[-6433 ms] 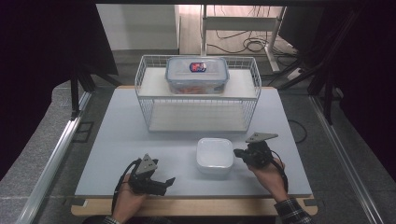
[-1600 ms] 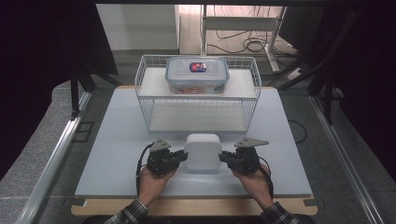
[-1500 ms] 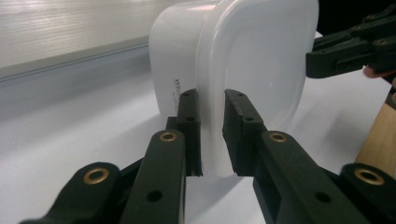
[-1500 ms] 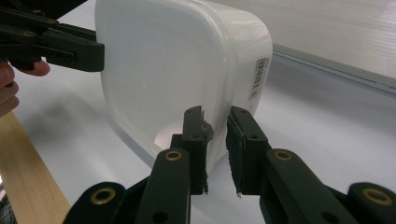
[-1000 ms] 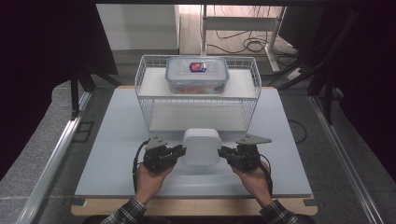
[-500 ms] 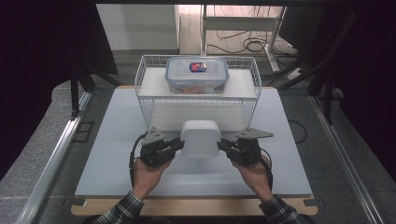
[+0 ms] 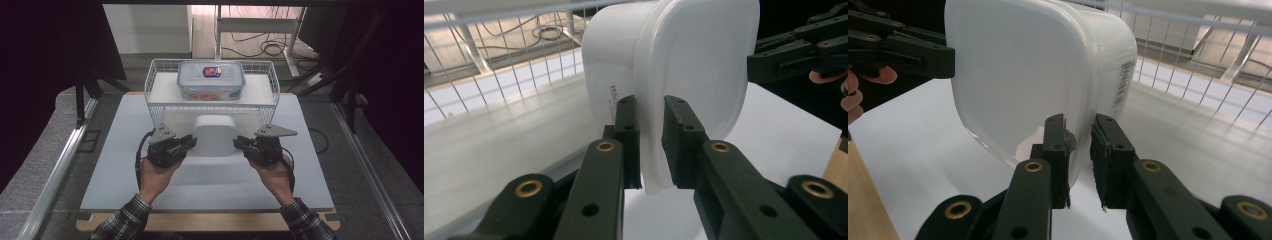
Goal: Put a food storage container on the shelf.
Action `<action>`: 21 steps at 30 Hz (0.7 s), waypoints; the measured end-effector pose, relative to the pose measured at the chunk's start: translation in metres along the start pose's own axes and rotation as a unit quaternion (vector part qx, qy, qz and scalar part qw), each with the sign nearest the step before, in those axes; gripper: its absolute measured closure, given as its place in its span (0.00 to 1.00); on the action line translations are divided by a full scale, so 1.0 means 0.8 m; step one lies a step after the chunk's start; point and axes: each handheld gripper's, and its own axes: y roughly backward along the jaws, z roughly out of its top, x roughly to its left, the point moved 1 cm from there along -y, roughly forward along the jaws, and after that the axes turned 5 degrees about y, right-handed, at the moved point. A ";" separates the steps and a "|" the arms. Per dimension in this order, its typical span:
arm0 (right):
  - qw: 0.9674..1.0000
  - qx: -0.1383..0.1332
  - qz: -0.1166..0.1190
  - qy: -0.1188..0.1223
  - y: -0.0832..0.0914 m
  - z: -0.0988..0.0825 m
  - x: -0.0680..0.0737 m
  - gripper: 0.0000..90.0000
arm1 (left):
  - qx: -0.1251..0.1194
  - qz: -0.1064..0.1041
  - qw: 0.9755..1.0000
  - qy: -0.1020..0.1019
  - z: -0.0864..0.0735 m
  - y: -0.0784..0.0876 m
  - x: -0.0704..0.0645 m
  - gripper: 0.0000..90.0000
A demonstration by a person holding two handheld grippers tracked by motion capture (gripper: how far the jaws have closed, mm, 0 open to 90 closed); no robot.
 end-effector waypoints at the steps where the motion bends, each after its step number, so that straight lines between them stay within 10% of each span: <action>1: 1.000 -0.001 -0.001 0.002 0.001 0.003 -0.001 0.86 | -0.001 0.001 1.000 -0.002 0.003 0.001 0.000 0.87; 21: 0.999 -0.032 -0.025 0.032 0.016 0.077 -0.009 0.86 | -0.020 0.001 1.000 -0.010 0.069 0.014 0.009 0.88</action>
